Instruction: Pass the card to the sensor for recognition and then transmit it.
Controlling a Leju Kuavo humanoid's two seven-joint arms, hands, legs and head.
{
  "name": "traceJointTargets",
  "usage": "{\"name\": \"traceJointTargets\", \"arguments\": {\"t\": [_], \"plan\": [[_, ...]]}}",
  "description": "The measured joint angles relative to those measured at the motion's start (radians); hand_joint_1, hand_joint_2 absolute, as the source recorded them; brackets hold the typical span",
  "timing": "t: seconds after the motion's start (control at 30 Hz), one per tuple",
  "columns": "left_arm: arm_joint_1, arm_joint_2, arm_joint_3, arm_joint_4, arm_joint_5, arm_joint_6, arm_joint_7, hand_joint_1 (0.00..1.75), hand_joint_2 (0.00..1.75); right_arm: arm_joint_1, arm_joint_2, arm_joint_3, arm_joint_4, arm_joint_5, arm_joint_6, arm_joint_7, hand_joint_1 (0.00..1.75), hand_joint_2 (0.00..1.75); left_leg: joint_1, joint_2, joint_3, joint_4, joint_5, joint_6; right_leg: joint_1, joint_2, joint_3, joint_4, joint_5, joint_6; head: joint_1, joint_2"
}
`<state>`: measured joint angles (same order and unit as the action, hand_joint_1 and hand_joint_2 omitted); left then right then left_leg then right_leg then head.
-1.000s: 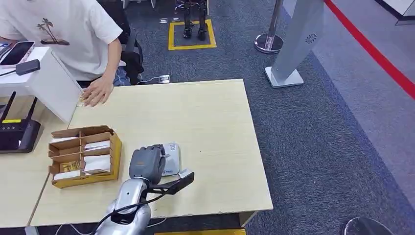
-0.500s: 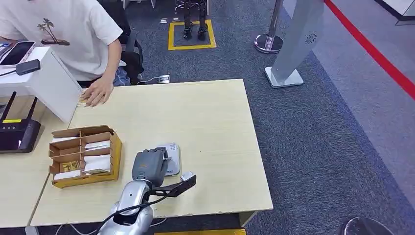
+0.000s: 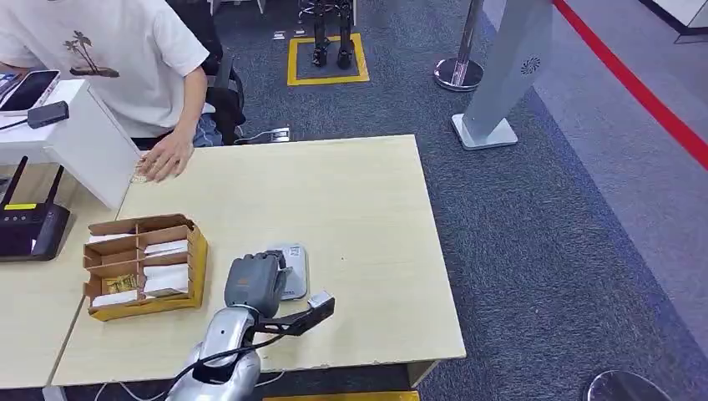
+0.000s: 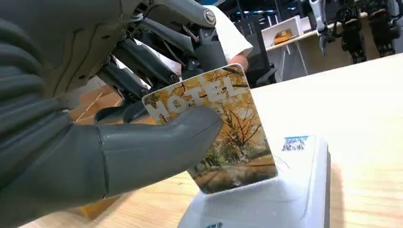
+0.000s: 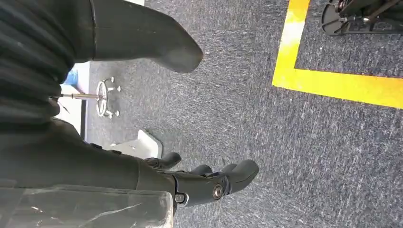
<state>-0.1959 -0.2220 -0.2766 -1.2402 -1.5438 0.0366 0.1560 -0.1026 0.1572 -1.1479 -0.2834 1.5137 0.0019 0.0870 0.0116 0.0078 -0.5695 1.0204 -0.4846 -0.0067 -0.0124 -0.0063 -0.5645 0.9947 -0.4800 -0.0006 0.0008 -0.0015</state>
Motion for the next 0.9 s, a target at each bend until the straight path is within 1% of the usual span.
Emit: {"name": "traceJointTargets", "arguments": {"t": [0.1,0.23,0.3,0.4,0.67,0.77,0.9], "plan": [[-0.008,0.004,0.015,-0.053,0.0,-0.009,0.008,1.75,1.75,0.001,0.0,0.0,0.0,0.0,0.002,0.0,0.0,1.75,0.0,0.0,0.0,0.0,0.0,0.0,0.0,0.0,0.0,0.0,0.0,0.0,0.0,0.0],[-0.066,0.021,0.055,-0.145,0.0,-0.039,0.008,1.75,1.75,0.001,0.0,0.0,0.0,0.0,0.007,-0.001,0.0,1.75,0.0,0.0,0.0,0.0,0.0,0.0,0.0,0.0,0.0,0.0,0.0,0.0,0.0,0.0],[-0.108,0.037,0.079,-0.185,0.0,-0.052,0.013,1.75,1.75,0.002,0.0,0.0,0.0,0.0,0.007,-0.002,0.0,1.75,0.0,0.0,0.0,0.0,0.0,0.0,0.0,0.0,0.0,0.001,0.0,0.0,0.0,0.0],[-0.165,0.077,0.103,-0.224,0.0,-0.076,0.026,1.75,1.75,0.004,0.0,0.0,0.0,0.0,0.009,-0.006,0.0,1.75,0.001,0.0,0.0,0.0,0.001,-0.001,0.0,0.0,0.0,0.001,0.0,0.0,0.0,0.0],[-0.292,0.184,0.169,-0.23,0.0,-0.114,0.03,1.75,1.75,0.004,0.0,0.0,0.0,0.0,0.014,-0.016,0.0,1.75,0.001,0.0,0.0,0.0,0.001,-0.001,0.0,0.0,0.0,0.001,0.0,0.0,0.0,0.0],[-0.312,0.217,0.188,-0.23,0.0,-0.121,0.037,1.75,1.75,0.004,0.0,0.0,0.0,0.0,0.014,-0.016,0.0,1.75,0.001,0.0,0.0,0.0,0.001,-0.001,0.0,0.0,0.0,0.001,0.0,0.0,0.0,0.0],[-0.315,0.258,0.214,-0.23,0.0,-0.133,0.042,1.75,1.75,0.005,0.0,-0.001,0.0,-0.002,0.01,-0.016,0.0,1.75,0.001,0.0,0.0,0.0,0.001,-0.001,0.0,0.0,0.0,0.001,0.0,0.0,0.0,0.0]]}}
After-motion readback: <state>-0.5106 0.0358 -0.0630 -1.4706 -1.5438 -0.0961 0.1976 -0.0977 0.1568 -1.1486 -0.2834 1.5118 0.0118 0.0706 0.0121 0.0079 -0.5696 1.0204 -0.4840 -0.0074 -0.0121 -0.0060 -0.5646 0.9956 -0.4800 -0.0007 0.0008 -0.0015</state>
